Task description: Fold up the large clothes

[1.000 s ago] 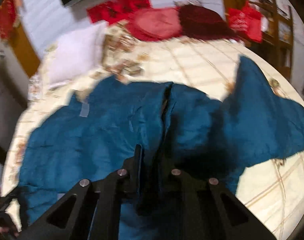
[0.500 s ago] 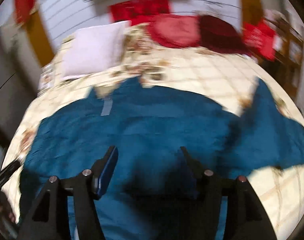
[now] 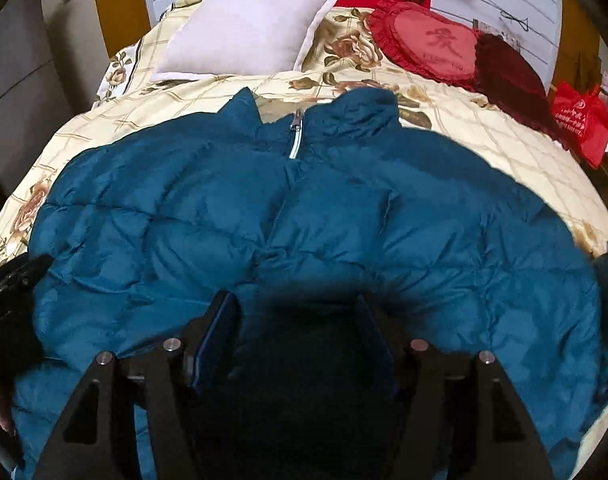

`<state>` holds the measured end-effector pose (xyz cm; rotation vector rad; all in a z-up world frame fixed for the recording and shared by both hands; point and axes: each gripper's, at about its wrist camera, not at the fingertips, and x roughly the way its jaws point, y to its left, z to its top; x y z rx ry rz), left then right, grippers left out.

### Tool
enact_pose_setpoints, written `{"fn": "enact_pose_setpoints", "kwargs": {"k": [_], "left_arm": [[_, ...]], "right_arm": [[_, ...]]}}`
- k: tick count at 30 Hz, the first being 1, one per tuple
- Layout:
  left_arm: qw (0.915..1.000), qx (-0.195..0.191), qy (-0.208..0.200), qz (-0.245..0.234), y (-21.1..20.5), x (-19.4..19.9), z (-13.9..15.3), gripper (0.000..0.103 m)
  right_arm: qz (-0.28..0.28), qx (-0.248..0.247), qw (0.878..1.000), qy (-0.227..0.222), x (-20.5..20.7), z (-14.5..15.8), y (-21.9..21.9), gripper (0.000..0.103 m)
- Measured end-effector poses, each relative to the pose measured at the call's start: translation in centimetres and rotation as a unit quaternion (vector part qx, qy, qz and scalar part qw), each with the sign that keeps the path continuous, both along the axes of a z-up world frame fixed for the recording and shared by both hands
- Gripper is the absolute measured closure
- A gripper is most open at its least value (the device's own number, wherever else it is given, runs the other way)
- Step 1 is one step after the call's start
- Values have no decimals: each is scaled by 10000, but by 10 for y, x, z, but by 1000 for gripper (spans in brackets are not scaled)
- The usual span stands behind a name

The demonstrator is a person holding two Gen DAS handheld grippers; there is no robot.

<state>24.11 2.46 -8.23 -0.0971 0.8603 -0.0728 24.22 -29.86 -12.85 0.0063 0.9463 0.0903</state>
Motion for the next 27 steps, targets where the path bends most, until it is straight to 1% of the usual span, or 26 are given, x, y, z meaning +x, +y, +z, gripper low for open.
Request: {"fn": "enact_pose_setpoints", "kwargs": {"k": [4, 6, 7, 9, 13, 17, 20, 22, 24, 27], "left_arm": [[10000, 56, 36, -40, -2, 1, -1, 38], [10000, 65, 25, -61, -2, 1, -2, 37], [10000, 64, 24, -71, -2, 2, -3, 36], [9999, 48, 32, -88, -2, 2, -3, 35], [9999, 50, 14, -113, -3, 2, -5, 32], [9999, 81, -28, -113, -5, 0, -7, 32], [9999, 123, -41, -110, -7, 0, -8, 32], [9998, 162, -35, -142, -7, -1, -7, 32], [9995, 223, -51, -200, -8, -4, -3, 32], [9989, 328, -155, -289, -12, -13, 8, 33]], "right_arm": [[103, -87, 9996, 262, 1, 4, -2, 35], [42, -30, 9998, 210, -6, 14, -6, 35], [33, 69, 9999, 78, -14, 23, -12, 35], [-20, 56, 10000, -41, -25, 32, -22, 35], [-285, -110, 9995, -124, -47, 44, -59, 35], [-633, -289, 9975, -119, -61, 40, -96, 35], [-855, -87, 9962, 170, -68, 22, -126, 35], [-851, 266, 9958, 196, -77, 13, -140, 35], [-840, 425, 9954, 167, -85, 16, -147, 35], [-877, 506, 9949, 9, -93, 30, -150, 35]]}}
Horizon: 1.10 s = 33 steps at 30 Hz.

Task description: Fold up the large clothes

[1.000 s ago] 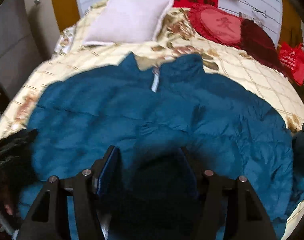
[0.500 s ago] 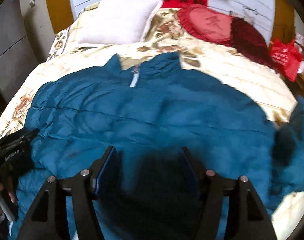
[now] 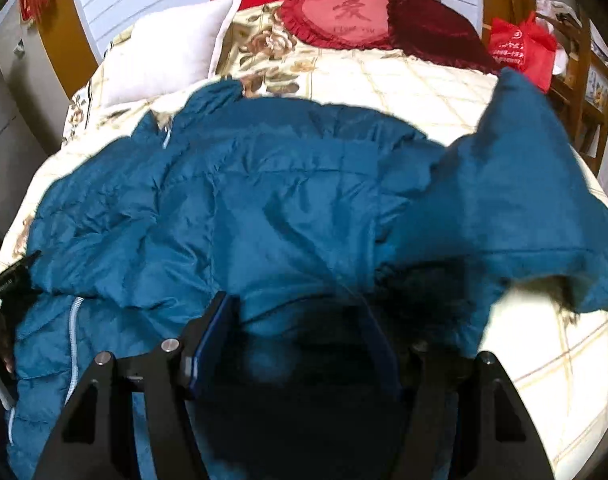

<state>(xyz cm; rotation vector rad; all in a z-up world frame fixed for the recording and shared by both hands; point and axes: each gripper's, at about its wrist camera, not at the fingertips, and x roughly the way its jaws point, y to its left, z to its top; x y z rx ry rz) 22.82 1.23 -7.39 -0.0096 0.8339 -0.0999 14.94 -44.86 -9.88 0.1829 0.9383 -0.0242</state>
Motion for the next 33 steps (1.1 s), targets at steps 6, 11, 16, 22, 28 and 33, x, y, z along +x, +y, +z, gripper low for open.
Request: {"fn": "enact_pose_setpoints", "kwargs": {"k": [6, 11, 16, 22, 28, 33], "left_arm": [[9983, -433, -281, -288, -22, -10, 22, 33], [9982, -283, -160, -500, -51, -1, 14, 33], [9987, -138, 78, -484, -63, 11, -7, 33], [9989, -86, 40, -465, -64, 9, -11, 33], [9989, -101, 33, -462, -62, 8, -11, 33], [9990, 2, 12, -449, -64, 6, -11, 32]], "right_arm": [[-196, -298, 9992, -186, 19, 22, 8, 35], [-263, -478, 9985, 65, 42, 1, 17, 35], [-254, -690, 9968, 318, 57, -26, 22, 26], [-160, -521, 9977, 391, 57, -29, 21, 19], [-118, -758, 9968, 217, 33, -8, 35, 19], [-10, -969, 9949, 268, 16, -7, 43, 19]]}}
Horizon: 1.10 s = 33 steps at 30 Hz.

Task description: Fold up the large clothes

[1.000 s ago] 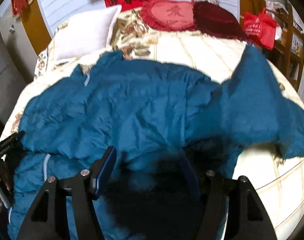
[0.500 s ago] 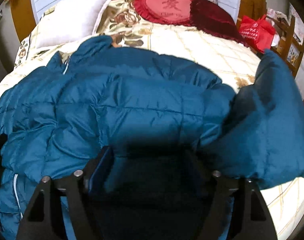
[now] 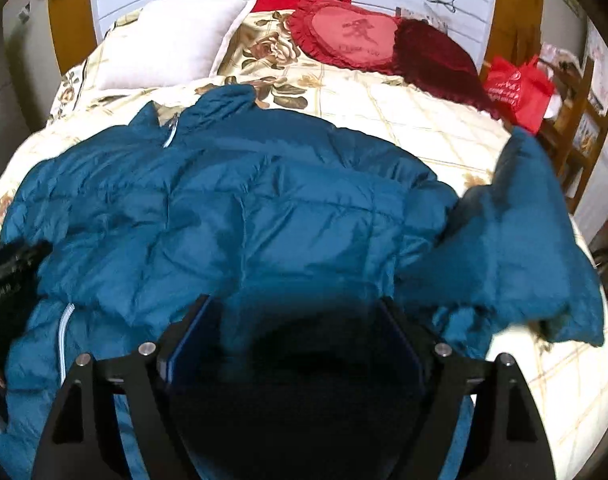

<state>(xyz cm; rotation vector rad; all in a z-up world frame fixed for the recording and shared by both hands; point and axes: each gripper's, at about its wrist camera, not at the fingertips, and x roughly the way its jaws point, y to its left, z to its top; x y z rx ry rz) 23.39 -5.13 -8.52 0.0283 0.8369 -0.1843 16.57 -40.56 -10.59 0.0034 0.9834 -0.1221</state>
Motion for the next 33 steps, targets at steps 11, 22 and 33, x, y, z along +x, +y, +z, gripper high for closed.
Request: {"fn": "enact_pose_setpoints", "kwargs": {"k": [11, 22, 33], "left_arm": [[9993, -111, -265, -233, -11, -48, 30, 33], [9974, -436, -229, -531, -36, -82, 47, 33], [9969, -524, -47, -581, -53, -92, 36, 33]], "right_arm": [[-50, 431, 9984, -365, -33, 28, -12, 19], [-247, 168, 9985, -469, -73, 49, -38, 19], [-638, -49, 9967, -501, -93, 53, -92, 19]]}}
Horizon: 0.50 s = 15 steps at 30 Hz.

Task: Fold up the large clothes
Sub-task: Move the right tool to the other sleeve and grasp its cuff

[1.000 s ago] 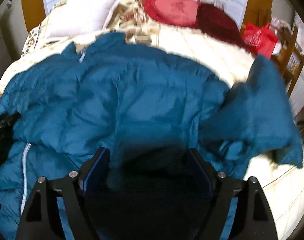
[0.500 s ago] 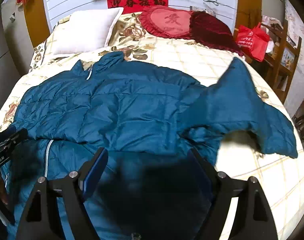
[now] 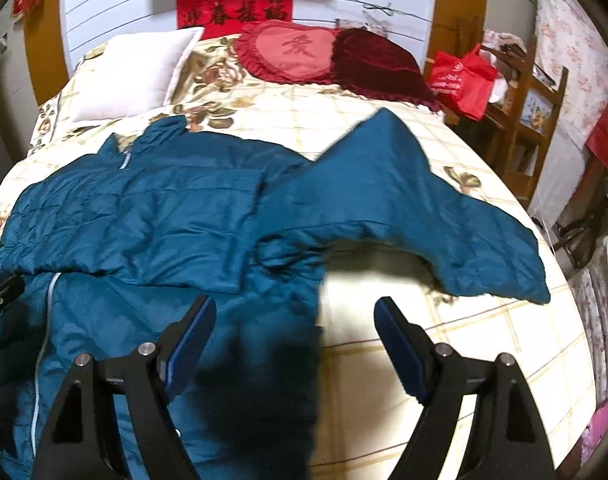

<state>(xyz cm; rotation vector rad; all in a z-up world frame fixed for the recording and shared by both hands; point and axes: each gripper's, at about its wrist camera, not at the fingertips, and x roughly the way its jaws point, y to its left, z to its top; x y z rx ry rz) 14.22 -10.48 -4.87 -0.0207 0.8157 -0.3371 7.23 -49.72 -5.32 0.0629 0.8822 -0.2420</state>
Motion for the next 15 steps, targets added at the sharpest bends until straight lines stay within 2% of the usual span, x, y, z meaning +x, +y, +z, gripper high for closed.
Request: {"fn": "enact_pose_setpoints", "kwargs": {"k": [9, 15], "left_arm": [[9999, 71, 126, -20, -4, 0, -15, 33], [9997, -41, 244, -7, 1, 3, -25, 33]], "right_arm": [[-567, 67, 9983, -119, 0, 8, -67, 19], [-1316, -60, 9908, -303, 6, 25, -140, 19]]}}
